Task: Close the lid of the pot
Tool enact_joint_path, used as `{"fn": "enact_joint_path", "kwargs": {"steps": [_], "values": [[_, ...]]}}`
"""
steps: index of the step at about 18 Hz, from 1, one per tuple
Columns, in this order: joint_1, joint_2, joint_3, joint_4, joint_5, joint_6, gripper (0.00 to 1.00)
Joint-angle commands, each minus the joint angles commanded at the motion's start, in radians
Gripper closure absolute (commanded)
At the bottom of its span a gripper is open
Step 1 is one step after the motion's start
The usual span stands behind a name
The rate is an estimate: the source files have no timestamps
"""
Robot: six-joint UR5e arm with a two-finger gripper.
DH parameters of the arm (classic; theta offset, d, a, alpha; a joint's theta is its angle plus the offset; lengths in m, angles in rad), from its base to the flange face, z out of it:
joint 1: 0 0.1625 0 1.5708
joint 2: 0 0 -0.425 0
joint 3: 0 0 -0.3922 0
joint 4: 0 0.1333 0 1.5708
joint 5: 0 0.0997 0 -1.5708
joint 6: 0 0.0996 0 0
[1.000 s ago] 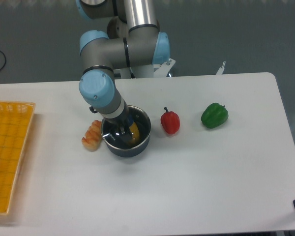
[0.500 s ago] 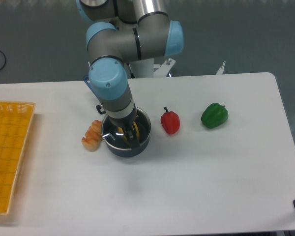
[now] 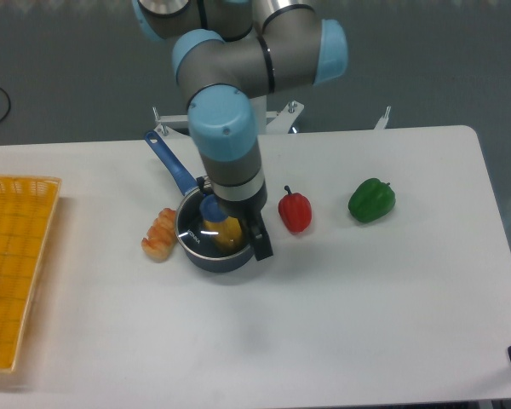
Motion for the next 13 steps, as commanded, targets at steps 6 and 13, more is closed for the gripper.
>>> {"fn": "enact_joint_path", "kwargs": {"steps": [6,13], "values": [[0.083,0.055,-0.012,-0.035,-0.031,0.103,0.0],[0.189,0.084,-0.015,-0.08,-0.054,0.315,0.0]]}}
